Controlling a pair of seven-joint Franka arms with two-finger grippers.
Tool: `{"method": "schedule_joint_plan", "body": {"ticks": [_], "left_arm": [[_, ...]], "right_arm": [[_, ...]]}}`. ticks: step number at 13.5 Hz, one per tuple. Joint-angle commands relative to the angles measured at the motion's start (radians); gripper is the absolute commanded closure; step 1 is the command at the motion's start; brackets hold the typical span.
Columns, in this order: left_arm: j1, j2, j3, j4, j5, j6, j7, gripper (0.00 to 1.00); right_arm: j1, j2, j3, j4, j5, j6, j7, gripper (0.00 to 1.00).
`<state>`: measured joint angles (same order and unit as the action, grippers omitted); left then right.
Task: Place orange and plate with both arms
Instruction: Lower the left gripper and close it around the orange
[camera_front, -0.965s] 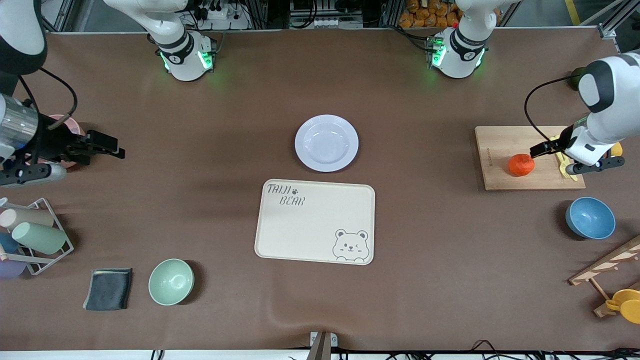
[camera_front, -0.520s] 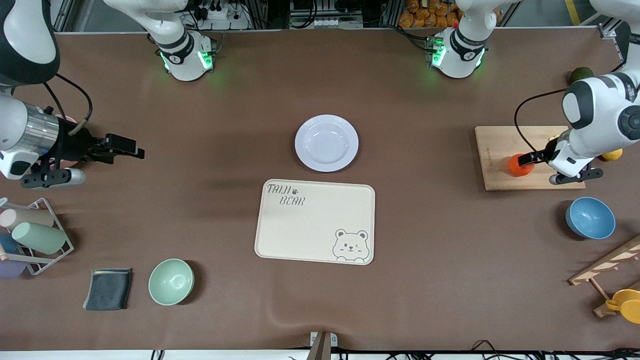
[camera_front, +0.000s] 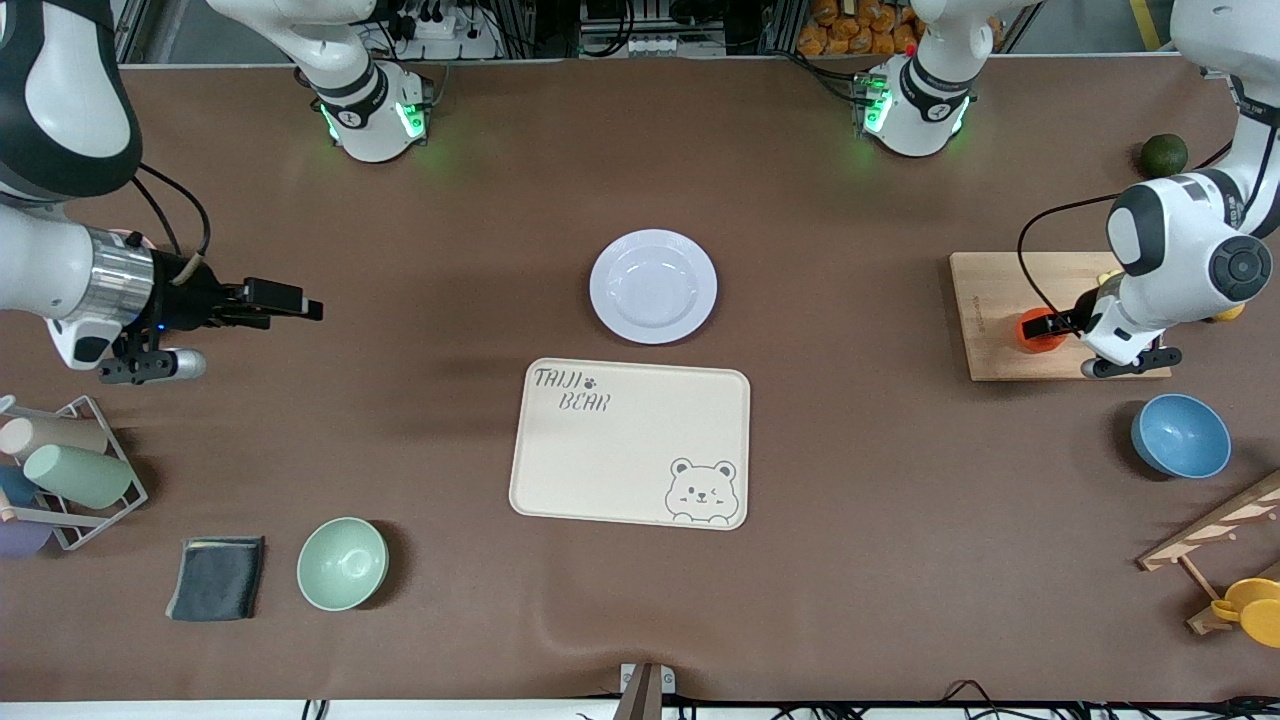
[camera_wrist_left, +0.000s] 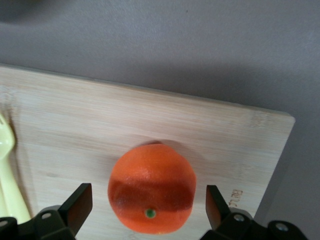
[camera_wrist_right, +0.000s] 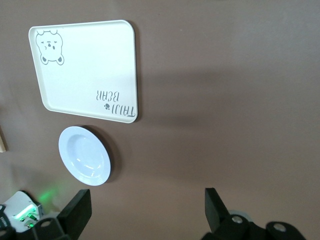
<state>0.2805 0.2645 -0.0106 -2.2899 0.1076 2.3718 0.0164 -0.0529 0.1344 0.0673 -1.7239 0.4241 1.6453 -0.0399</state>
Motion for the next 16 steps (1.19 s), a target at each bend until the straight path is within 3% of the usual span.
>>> {"method": "schedule_joint_plan", "body": {"ticks": [1,3,4,7,8,10,13,16], "left_arm": [[0.014,0.024,-0.011,0.006,0.023,0.015,-0.001,0.00],[0.016,0.038,-0.011,0.007,0.023,0.021,-0.001,0.00],[0.016,0.042,-0.011,0.009,0.021,0.027,-0.001,0.05],[0.019,0.050,-0.012,0.016,0.023,0.029,-0.001,0.67],[0.014,0.050,-0.014,0.021,0.023,0.029,-0.001,0.81],[0.009,0.027,-0.023,0.029,0.023,0.017,0.010,0.91],[0.014,-0.034,-0.148,0.075,-0.028,-0.080,0.007,0.92],[0.002,-0.022,-0.300,0.205,-0.196,-0.236,-0.054,0.92]], "right_arm": [[0.004,-0.012,-0.001,-0.028,0.038,0.016,0.017,0.00],[0.002,-0.009,-0.001,-0.028,0.070,0.016,0.017,0.00],[0.005,-0.009,-0.001,-0.028,0.085,0.015,0.017,0.00],[0.022,-0.015,0.000,-0.059,0.088,0.002,0.017,0.00],[0.021,-0.019,-0.001,-0.062,0.088,-0.004,0.017,0.00],[0.011,-0.016,-0.001,-0.062,0.090,-0.035,0.012,0.00],[0.015,0.022,-0.001,-0.094,0.120,0.039,-0.001,0.00],[0.011,0.048,-0.003,-0.102,0.174,0.059,-0.043,0.00]]}}
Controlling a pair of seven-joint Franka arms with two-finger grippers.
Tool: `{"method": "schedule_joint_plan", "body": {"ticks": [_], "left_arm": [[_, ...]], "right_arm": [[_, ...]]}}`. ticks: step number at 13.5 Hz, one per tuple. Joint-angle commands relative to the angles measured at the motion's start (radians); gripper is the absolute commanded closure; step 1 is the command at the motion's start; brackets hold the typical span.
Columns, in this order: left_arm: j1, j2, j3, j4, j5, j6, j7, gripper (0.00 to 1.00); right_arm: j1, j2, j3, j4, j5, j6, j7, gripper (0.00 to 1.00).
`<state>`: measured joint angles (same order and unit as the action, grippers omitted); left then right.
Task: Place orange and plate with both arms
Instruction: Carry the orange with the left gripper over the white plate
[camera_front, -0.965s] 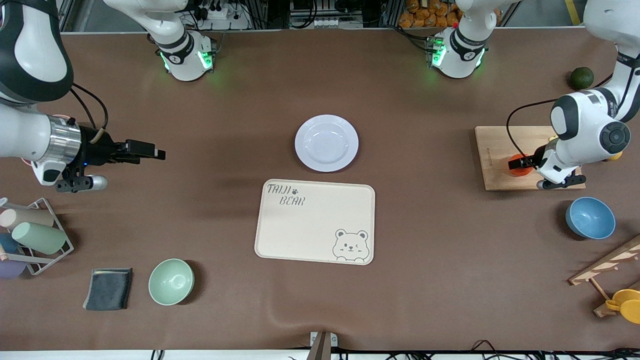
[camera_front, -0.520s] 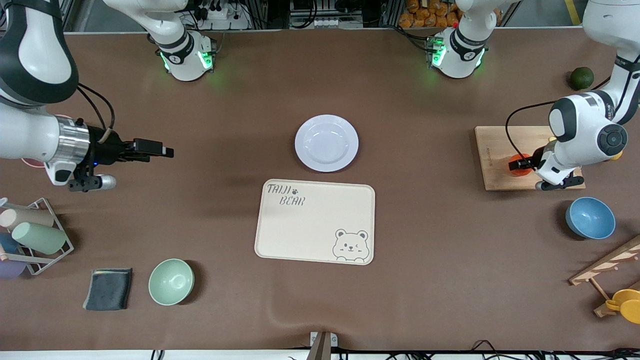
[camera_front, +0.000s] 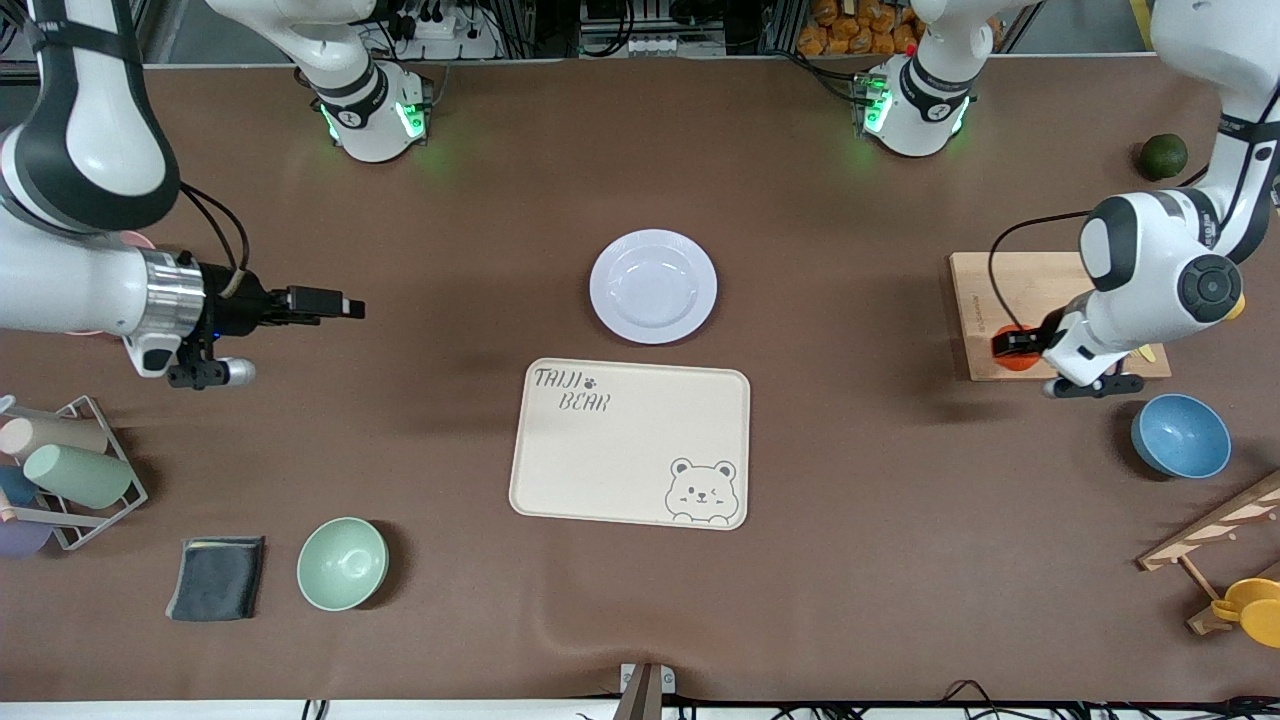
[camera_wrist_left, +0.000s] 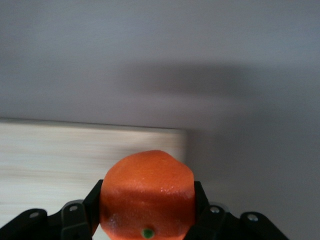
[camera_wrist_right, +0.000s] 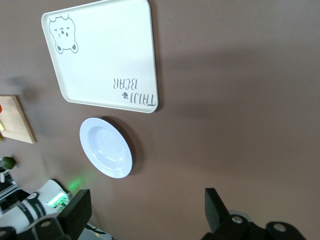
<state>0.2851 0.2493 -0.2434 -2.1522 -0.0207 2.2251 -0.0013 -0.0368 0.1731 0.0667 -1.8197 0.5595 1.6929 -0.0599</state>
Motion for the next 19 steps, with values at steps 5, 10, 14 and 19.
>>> {"method": "schedule_joint_plan", "body": {"ticks": [5,10,14,19], "left_arm": [[-0.137,0.005,-0.260,0.127,-0.062,-0.099,-0.461,0.90],[-0.420,0.025,-0.261,0.123,-0.062,-0.050,-0.903,0.90],[-0.604,0.114,-0.258,0.120,-0.027,0.091,-1.148,0.89],[-0.719,0.342,-0.252,0.300,0.205,0.140,-1.520,0.89]], "right_arm": [[0.005,0.028,-0.001,-0.044,0.100,0.057,-0.026,0.00],[0.031,0.035,-0.001,-0.167,0.261,0.160,-0.171,0.00],[0.063,0.083,0.001,-0.236,0.387,0.237,-0.325,0.00],[0.084,0.115,0.001,-0.247,0.442,0.238,-0.370,0.00]]}}
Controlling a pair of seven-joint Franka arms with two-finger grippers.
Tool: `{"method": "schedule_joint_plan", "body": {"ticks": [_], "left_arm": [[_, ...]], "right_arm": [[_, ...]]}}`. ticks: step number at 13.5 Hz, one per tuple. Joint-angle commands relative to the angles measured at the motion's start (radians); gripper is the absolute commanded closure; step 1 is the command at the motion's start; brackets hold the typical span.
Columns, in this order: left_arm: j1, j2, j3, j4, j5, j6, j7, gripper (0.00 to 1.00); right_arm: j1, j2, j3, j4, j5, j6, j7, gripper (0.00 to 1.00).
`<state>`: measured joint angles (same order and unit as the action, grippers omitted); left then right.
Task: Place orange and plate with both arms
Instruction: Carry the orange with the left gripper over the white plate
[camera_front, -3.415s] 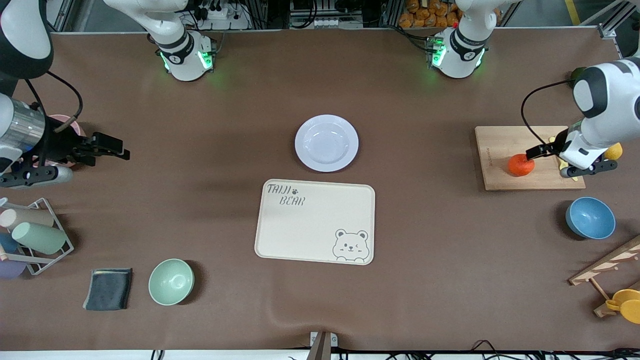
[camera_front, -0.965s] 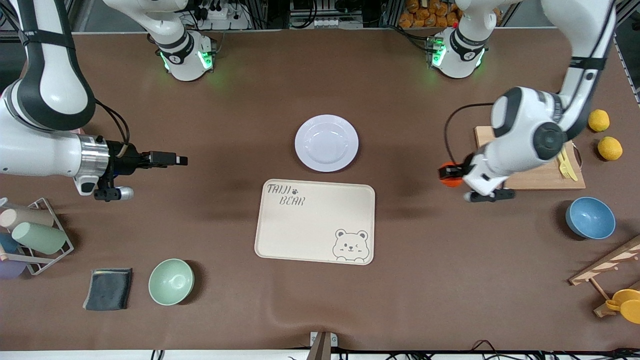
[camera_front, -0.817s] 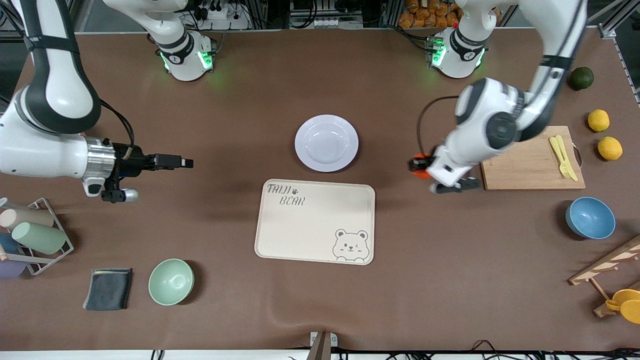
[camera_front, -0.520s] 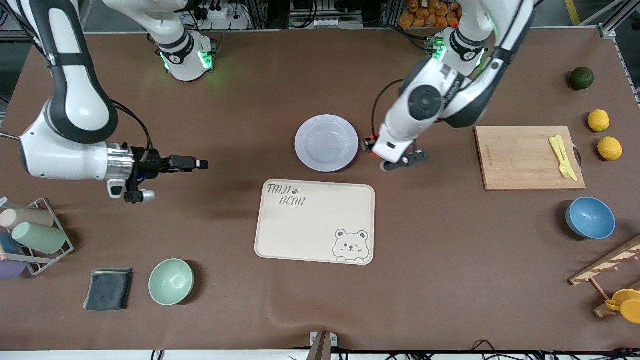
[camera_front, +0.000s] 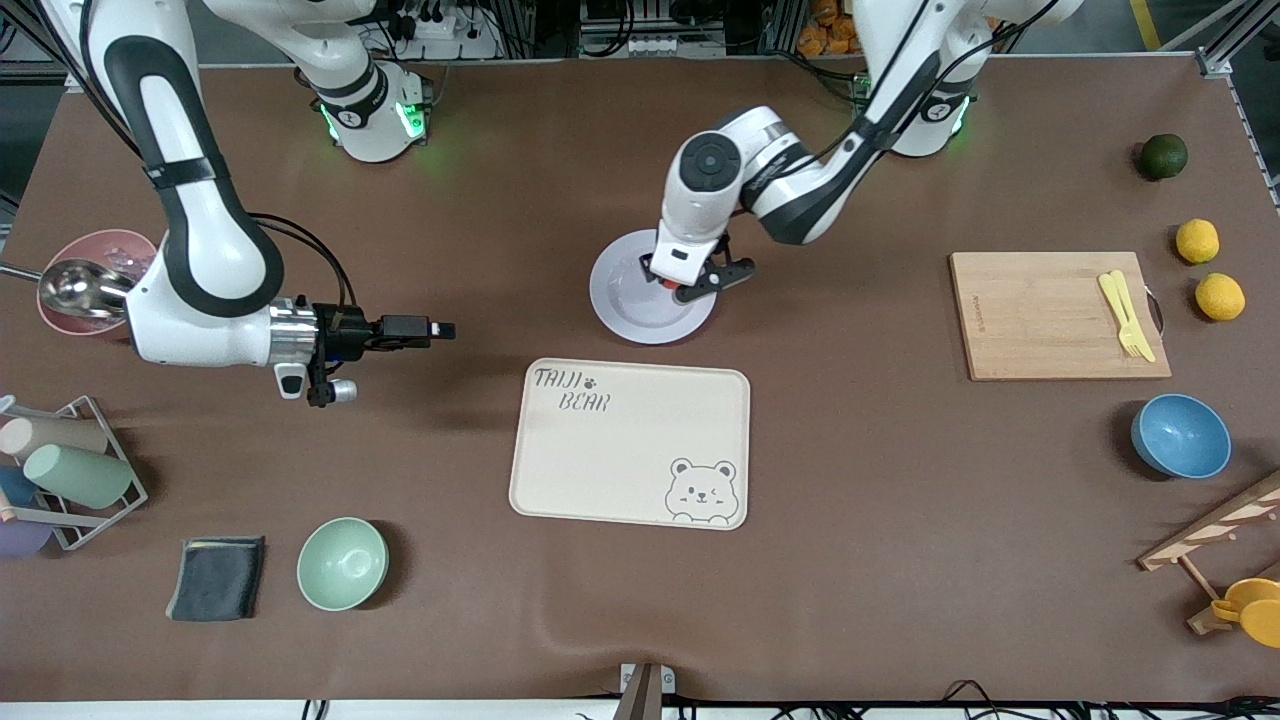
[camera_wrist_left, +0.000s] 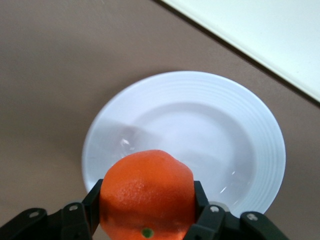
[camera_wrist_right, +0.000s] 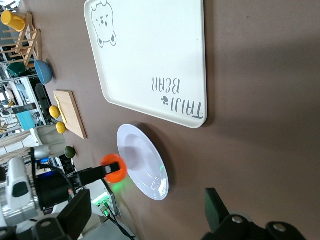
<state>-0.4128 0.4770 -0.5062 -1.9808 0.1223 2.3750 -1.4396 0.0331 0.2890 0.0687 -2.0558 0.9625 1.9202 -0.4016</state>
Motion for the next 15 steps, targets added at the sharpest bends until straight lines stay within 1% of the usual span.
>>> {"method": "schedule_joint_plan", "body": {"ticks": [1,2,4,5,6,7,8,10,13,15], "left_arm": [[-0.049,0.164,0.014,0.178,0.072,-0.010,-0.119,0.87],[-0.078,0.193,0.035,0.203,0.091,-0.010,-0.149,0.85],[-0.113,0.210,0.080,0.204,0.126,-0.010,-0.162,0.72],[-0.112,0.215,0.080,0.204,0.126,-0.010,-0.160,0.62],[-0.107,0.213,0.080,0.203,0.126,-0.011,-0.159,0.42],[-0.101,0.206,0.081,0.200,0.129,-0.017,-0.159,0.00],[-0.098,0.200,0.081,0.200,0.129,-0.031,-0.159,0.00],[-0.090,0.149,0.081,0.201,0.131,-0.086,-0.154,0.00],[-0.034,0.001,0.075,0.200,0.132,-0.193,-0.116,0.00],[0.009,-0.104,0.074,0.200,0.123,-0.253,-0.058,0.00]], "right_arm": [[0.017,0.011,-0.001,-0.010,0.050,0.013,-0.029,0.00],[0.017,0.028,-0.001,-0.010,0.054,0.014,-0.040,0.00],[0.028,0.051,-0.001,-0.038,0.161,0.019,-0.133,0.00],[0.042,0.051,-0.003,-0.047,0.189,0.029,-0.154,0.00],[0.048,0.052,-0.003,-0.049,0.191,0.043,-0.152,0.00],[0.051,0.053,-0.001,-0.049,0.193,0.045,-0.154,0.00],[0.051,0.059,-0.001,-0.049,0.194,0.046,-0.154,0.00],[0.063,0.061,-0.001,-0.050,0.202,0.048,-0.154,0.00],[0.091,0.071,-0.001,-0.067,0.260,0.052,-0.161,0.00],[0.135,0.073,-0.001,-0.085,0.295,0.101,-0.166,0.00]]}}
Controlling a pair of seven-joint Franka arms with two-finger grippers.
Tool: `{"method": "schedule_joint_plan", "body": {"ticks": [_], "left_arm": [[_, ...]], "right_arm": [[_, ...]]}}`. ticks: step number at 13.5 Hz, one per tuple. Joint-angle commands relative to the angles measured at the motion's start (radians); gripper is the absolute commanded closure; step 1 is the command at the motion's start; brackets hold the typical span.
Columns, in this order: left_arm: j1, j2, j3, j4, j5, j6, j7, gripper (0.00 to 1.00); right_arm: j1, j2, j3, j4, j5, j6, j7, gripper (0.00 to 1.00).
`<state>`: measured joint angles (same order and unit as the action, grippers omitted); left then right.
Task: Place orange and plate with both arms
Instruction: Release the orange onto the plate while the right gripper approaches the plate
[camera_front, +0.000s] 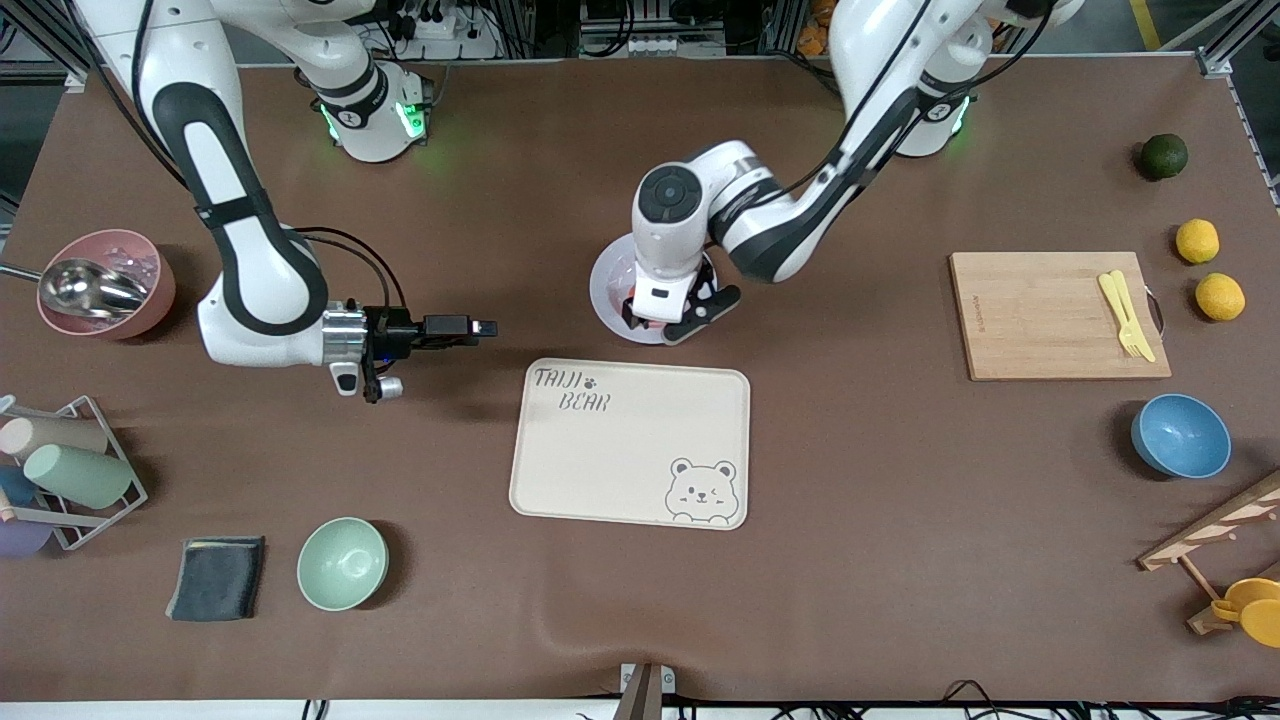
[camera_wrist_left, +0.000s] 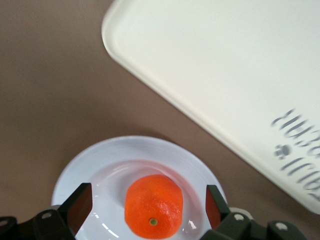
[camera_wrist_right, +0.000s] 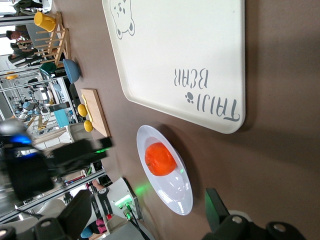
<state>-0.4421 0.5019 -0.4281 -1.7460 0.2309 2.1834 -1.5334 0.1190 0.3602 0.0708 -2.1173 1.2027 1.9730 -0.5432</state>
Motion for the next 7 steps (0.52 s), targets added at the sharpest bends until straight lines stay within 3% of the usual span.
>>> {"method": "schedule_joint_plan", "body": {"ticks": [1,5,7], "left_arm": [[0.081,-0.179,-0.006,-0.035,0.008,-0.079,0.082,0.00],[0.270,-0.318,-0.009,-0.024,0.004,-0.148,0.437,0.00],[0.371,-0.350,-0.009,0.021,-0.057,-0.226,0.644,0.00]], "right_arm": [[0.073,0.003,-0.003,-0.029,0.072,0.075,-0.049,0.00],[0.116,0.086,-0.003,-0.033,0.196,0.079,-0.215,0.00],[0.117,0.124,-0.003,-0.035,0.251,0.075,-0.317,0.05]]}}
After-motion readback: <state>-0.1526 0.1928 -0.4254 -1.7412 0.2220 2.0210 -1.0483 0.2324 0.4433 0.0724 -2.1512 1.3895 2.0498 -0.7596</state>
